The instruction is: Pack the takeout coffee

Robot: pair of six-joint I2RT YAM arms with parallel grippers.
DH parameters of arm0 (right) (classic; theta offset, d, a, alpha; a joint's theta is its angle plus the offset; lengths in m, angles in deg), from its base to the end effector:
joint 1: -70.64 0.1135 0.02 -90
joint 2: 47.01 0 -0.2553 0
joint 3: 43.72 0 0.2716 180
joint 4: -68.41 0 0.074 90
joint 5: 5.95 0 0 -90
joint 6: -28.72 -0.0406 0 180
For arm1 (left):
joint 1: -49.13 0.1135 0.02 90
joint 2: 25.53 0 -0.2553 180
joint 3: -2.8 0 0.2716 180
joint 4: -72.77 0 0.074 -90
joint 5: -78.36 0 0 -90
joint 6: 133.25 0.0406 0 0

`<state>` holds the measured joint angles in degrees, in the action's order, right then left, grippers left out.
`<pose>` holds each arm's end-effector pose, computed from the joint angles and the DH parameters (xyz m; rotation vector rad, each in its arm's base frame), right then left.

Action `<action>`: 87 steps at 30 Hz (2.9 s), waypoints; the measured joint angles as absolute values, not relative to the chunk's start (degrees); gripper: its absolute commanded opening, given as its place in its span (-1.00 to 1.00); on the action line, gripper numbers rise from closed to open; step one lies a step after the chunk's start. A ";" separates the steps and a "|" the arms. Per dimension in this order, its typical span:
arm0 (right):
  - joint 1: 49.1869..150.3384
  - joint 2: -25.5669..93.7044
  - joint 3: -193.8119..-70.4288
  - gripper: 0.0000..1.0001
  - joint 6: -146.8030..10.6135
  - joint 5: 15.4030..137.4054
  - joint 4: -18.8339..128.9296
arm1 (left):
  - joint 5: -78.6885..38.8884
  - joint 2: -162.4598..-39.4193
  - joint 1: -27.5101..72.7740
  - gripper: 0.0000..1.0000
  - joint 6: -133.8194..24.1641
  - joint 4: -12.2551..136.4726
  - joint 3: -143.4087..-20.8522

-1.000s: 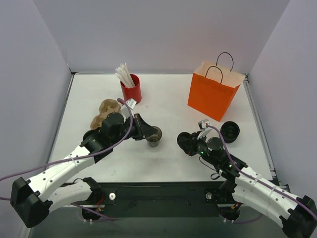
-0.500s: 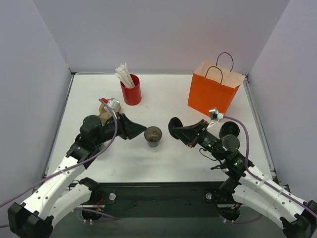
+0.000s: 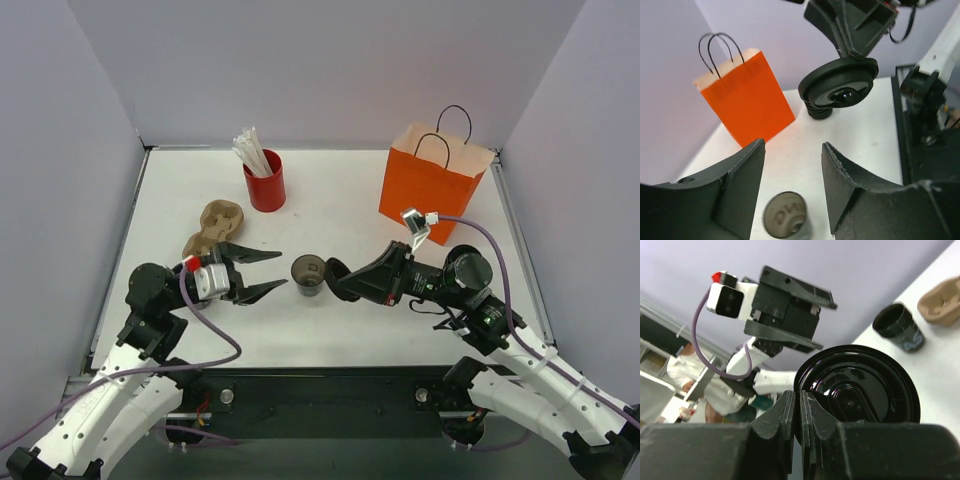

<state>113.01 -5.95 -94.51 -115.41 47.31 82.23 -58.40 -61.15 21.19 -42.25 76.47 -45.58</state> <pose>0.1261 0.1479 0.3697 -0.5287 1.3770 1.7894 0.1407 -0.1081 0.3510 1.0073 1.0242 -0.9104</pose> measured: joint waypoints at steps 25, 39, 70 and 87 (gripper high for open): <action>113.01 -0.25 -97.26 -0.89 -109.55 38.70 64.38 | -60.89 -71.38 2.85 0.21 3.32 59.32 -49.45; 113.01 -0.29 -97.28 -0.89 -109.16 38.55 63.41 | -55.01 -76.06 -3.60 -0.05 5.07 63.05 -49.45; 112.74 -11.94 -103.40 -0.05 -86.45 67.23 48.38 | -21.42 -70.13 -5.19 -0.60 -58.25 74.73 -45.97; 122.73 -0.49 -105.94 -0.11 -80.50 76.34 51.57 | -8.63 -66.11 -5.13 -0.66 -86.84 67.53 -45.47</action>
<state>122.73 -0.49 -105.94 -80.50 76.34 51.57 -8.63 -66.11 -5.13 -86.84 67.53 -45.47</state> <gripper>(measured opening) 0.446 0.357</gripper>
